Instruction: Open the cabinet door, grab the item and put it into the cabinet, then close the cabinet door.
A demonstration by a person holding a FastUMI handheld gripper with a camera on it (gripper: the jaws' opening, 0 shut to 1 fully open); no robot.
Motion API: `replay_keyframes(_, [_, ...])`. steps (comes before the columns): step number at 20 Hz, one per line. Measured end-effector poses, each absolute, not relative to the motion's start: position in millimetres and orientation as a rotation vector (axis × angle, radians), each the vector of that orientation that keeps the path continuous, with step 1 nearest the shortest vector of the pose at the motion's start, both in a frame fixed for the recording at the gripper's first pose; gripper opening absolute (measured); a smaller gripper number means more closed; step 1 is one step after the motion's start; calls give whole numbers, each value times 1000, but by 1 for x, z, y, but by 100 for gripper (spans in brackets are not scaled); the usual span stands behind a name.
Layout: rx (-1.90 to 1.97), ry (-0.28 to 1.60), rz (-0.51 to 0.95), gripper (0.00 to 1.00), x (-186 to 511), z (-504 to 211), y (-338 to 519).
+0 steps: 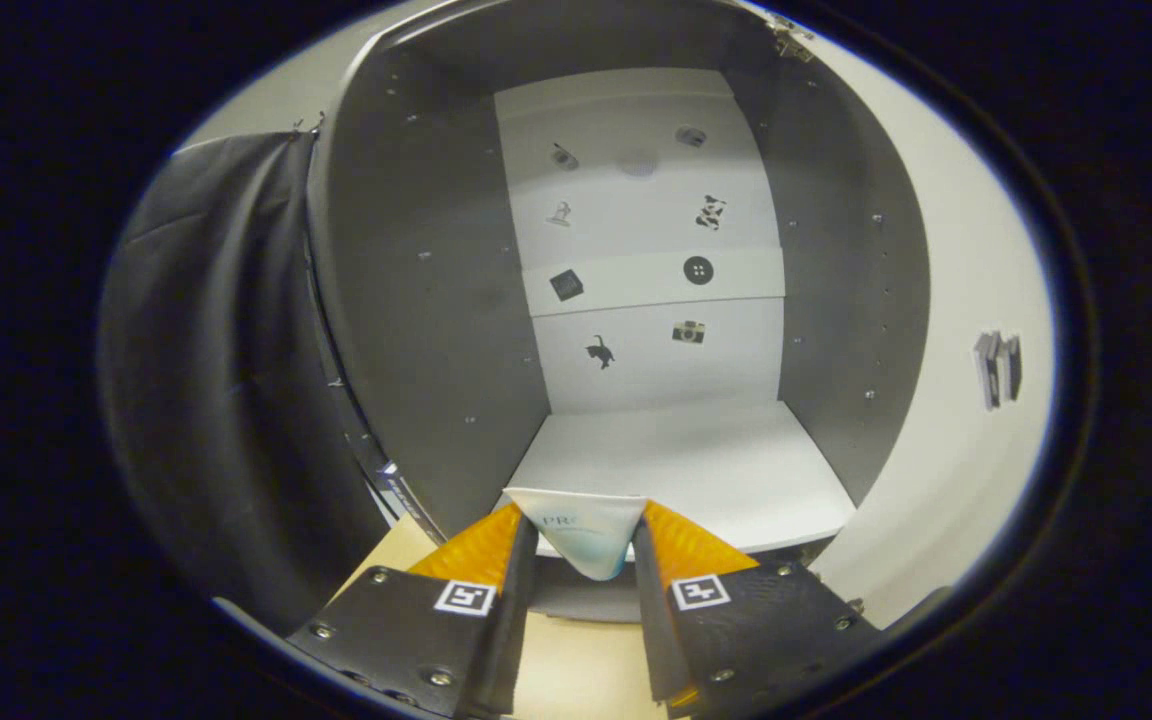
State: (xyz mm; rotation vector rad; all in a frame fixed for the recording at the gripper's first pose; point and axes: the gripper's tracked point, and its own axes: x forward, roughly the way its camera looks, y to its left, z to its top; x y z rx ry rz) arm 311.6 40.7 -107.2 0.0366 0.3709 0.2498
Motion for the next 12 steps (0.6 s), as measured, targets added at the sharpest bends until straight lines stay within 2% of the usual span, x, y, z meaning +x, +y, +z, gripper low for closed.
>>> replay_keyframes(6, [52, 456, 212, 49, 357, -124, 36])
replay_keyframes(12, [40, 552, 196, 50, 374, -139, 30])
